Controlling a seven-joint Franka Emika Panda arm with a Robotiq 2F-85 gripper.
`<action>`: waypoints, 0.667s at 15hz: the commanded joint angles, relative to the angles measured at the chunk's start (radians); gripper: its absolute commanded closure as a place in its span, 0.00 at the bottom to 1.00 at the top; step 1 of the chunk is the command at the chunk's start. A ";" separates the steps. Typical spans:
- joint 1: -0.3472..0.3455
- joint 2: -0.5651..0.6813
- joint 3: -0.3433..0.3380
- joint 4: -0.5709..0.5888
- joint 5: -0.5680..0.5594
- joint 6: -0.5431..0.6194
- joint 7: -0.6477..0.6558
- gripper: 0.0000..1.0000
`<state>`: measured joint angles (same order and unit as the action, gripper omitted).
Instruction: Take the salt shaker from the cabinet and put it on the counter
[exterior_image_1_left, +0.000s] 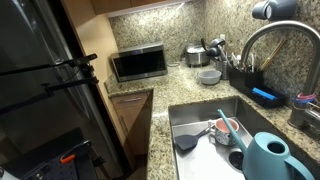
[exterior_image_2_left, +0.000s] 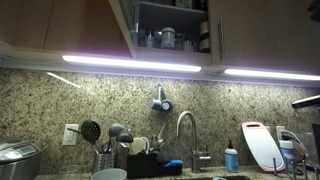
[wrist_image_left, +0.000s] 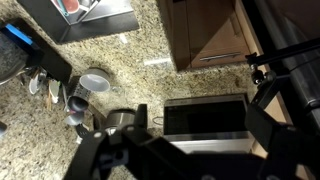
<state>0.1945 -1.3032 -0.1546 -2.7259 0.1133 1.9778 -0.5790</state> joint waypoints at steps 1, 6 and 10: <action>0.018 -0.001 -0.010 0.003 -0.017 0.000 0.016 0.00; 0.068 0.085 0.001 0.051 0.028 0.051 0.030 0.00; 0.165 0.191 0.050 0.138 0.109 0.134 0.081 0.00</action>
<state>0.2895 -1.2331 -0.1426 -2.6812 0.1676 2.0573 -0.5524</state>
